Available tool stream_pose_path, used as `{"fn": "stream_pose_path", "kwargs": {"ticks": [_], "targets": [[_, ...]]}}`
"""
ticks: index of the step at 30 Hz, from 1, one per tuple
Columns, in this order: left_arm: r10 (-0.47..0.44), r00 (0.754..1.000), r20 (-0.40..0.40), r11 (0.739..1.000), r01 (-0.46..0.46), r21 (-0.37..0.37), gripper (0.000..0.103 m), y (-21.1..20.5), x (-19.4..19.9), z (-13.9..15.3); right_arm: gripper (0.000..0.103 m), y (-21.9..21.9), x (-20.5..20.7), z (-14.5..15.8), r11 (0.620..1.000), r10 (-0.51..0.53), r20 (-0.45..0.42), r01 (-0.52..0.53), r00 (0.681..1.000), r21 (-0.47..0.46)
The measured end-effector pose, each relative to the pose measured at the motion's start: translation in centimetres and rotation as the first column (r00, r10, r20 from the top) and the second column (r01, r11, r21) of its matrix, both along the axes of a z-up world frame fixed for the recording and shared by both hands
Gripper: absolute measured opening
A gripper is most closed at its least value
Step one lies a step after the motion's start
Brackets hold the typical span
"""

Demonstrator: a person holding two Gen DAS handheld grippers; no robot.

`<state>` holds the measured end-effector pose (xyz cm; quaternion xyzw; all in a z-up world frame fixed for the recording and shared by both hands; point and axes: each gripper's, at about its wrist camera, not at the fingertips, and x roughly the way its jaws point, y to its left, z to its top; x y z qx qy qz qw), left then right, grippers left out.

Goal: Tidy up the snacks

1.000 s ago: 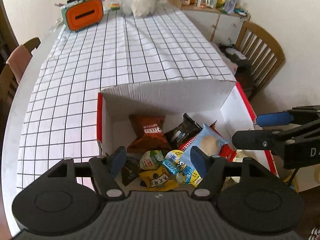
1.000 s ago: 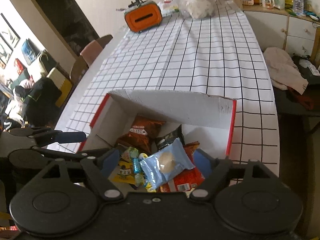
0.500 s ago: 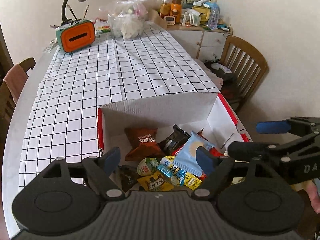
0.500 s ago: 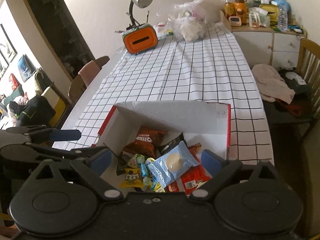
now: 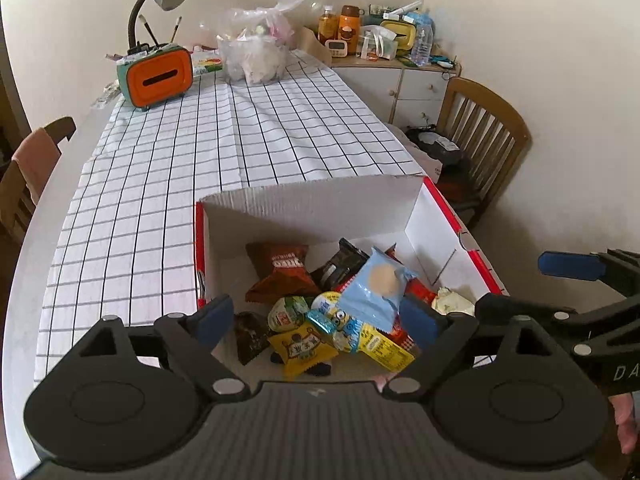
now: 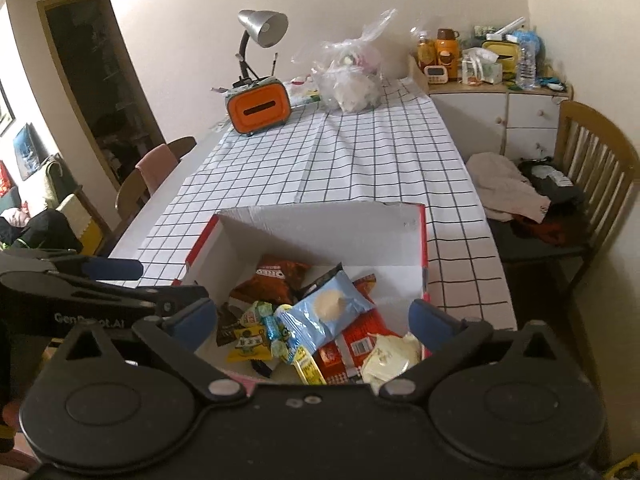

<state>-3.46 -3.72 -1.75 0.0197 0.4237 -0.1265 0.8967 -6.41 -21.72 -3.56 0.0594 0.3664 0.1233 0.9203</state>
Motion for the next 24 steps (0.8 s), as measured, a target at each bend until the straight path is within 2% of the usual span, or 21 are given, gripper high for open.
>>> {"fn": "stream_pose_path", "kwargs": {"ticks": [8, 14, 24], "targets": [[0.025, 1.000, -0.014, 1.000, -0.025, -0.005, 0.090, 0.1, -1.2, -0.2, 0.103, 0.1, -1.8, 0.3, 0.998, -0.065, 0.060, 0.066, 0.996, -0.019], [0.050, 0.999, -0.012, 0.999, -0.050, -0.009, 0.090, 0.3, -1.6, 0.0, 0.103, 0.3, -2.3, 0.3, 0.997, -0.068, 0.062, 0.069, 0.996, -0.013], [0.034, 0.999, -0.007, 0.999, -0.034, 0.001, 0.090, -0.1, -2.2, 0.1, 0.103, 0.3, -2.4, 0.2, 0.997, -0.080, 0.056, 0.081, 0.995, -0.014]]}}
